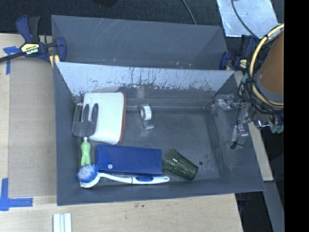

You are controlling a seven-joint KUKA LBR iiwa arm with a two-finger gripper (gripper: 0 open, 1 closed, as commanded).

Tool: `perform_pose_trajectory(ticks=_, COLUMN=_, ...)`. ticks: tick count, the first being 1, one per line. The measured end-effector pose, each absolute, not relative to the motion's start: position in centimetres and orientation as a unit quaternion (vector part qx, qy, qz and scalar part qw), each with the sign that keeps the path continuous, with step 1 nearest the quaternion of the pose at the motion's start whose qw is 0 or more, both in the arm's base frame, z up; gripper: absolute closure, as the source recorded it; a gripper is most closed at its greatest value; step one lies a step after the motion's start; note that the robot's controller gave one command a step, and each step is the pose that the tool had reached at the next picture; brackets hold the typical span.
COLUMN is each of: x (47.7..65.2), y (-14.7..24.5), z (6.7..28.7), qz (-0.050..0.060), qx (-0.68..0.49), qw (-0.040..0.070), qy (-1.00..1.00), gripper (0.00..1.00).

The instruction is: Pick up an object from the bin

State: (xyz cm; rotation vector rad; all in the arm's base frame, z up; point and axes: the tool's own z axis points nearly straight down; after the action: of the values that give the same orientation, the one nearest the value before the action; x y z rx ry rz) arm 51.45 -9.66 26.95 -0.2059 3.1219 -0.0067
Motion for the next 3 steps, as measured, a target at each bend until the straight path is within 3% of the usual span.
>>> perform_pose_trajectory(ticks=1, x=51.4, y=-8.8, z=25.2, qz=-0.003, qx=-0.051, qw=0.013, qy=0.999, gripper=0.0)
perform_pose_trajectory(ticks=2, x=49.8, y=-7.9, z=26.2, qz=-0.003, qx=-0.045, qw=0.011, qy=0.999, gripper=0.0)
perform_pose_trajectory(ticks=3, x=51.0, y=-3.3, z=16.2, qz=-0.002, qx=-0.035, qw=0.01, qy=0.999, gripper=0.0)
